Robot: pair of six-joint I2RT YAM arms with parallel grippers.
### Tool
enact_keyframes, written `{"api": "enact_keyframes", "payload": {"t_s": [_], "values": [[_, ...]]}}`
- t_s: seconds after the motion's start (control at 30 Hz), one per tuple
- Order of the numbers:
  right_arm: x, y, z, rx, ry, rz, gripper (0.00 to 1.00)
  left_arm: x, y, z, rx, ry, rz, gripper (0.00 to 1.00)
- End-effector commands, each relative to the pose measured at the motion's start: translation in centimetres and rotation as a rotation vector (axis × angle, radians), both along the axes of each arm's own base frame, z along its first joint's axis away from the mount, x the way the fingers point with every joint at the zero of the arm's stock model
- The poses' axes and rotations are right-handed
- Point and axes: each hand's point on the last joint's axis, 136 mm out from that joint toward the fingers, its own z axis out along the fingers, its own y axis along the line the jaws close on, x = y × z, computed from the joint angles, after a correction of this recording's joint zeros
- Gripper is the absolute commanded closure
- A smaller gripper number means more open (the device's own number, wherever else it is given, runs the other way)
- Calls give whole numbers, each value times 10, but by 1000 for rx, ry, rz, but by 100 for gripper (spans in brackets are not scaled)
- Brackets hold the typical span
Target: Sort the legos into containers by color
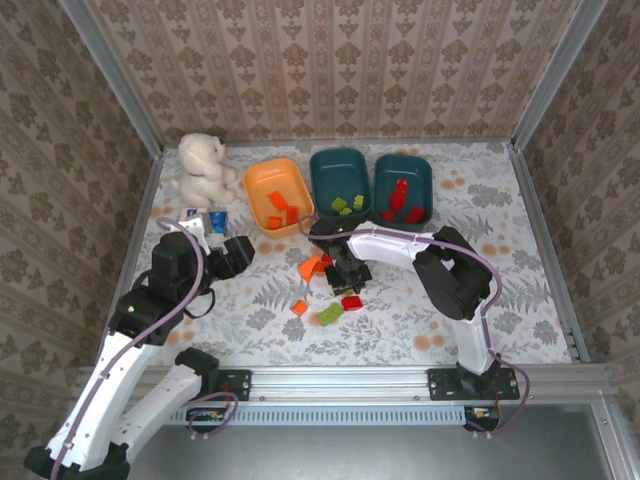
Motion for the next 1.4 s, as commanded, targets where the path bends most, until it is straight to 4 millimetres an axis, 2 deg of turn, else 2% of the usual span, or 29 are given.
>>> {"api": "enact_keyframes", "payload": {"t_s": [0.0, 0.1, 0.2, 0.27, 0.37, 0.4, 0.47, 0.53, 0.6, 0.7, 0.9, 1.1, 1.37], "values": [[6, 5, 8, 21, -23, -9, 76, 3, -7, 3, -22, -12, -23, 21], [8, 5, 36, 44, -70, -10, 78, 5, -13, 7, -30, -23, -49, 21], [15, -3, 82, 71, -153, -28, 78, 10, -25, 14, -40, -39, -90, 22], [30, -9, 120, 110, -222, -56, 78, 15, -34, 18, -42, -45, -113, 21], [64, -14, 165, 172, -312, -105, 78, 26, -45, 23, -45, -51, -125, 22], [77, -15, 174, 188, -333, -120, 78, 29, -47, 25, -48, -54, -122, 22], [108, -12, 185, 226, -370, -147, 78, 39, -50, 25, -45, -51, -106, 22], [139, -10, 189, 248, -396, -173, 78, 48, -54, 25, -44, -48, -101, 22], [169, -5, 189, 275, -414, -191, 78, 57, -56, 20, -39, -22, -84, 22], [211, 3, 170, 316, -401, -239, 78, 70, -59, 5, -60, 53, -69, 21], [270, 7, 128, 400, -404, -312, 78, 81, -63, 4, -63, 81, -68, 22], [295, 4, 94, 422, -410, -332, 76, 77, -61, 0, -65, 88, -67, 21], [300, 8, 54, 411, -364, -328, 75, 76, -59, -2, -61, 91, -60, 22]]}}
